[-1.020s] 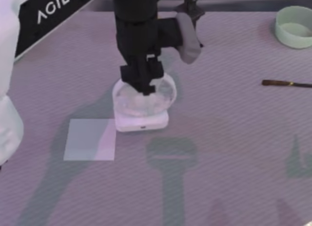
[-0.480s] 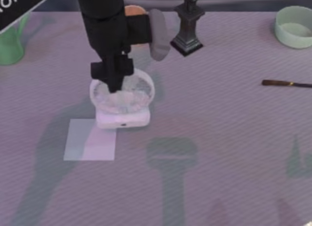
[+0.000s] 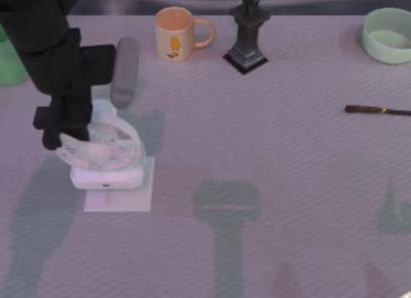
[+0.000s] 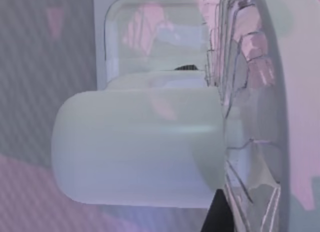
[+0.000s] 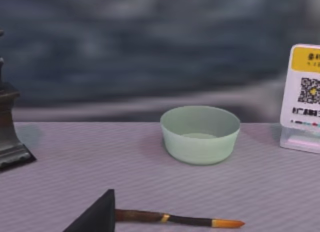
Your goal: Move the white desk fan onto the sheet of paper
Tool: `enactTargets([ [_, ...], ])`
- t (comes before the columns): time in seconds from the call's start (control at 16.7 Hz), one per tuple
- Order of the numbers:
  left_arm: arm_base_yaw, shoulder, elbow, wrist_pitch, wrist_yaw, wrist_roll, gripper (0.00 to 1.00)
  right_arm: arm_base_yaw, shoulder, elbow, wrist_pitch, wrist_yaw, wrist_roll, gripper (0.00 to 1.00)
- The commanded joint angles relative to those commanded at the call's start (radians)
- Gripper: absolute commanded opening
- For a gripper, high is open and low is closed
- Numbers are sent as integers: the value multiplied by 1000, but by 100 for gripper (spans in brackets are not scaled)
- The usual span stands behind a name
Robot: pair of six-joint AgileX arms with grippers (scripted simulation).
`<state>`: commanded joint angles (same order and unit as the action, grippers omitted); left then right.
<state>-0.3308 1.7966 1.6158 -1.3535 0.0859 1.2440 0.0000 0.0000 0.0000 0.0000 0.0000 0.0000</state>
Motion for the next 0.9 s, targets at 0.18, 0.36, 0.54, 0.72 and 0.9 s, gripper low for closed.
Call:
enactTargets([
  [0.18,7,-9,-10,5,2,10,0,0,0,0,0,0,0,100],
  [0.36,3,-5,-11,6,0,9,0,0,0,0,0,0,0,100],
  [0.54,7,-2,-63,70,2,4,0,0,0,0,0,0,0,100],
  [0.72,4,8,-122,134,2,7,0,0,0,0,0,0,0,100],
  [0.9,4,9,-126,138,2,7,0,0,0,0,0,0,0,100],
])
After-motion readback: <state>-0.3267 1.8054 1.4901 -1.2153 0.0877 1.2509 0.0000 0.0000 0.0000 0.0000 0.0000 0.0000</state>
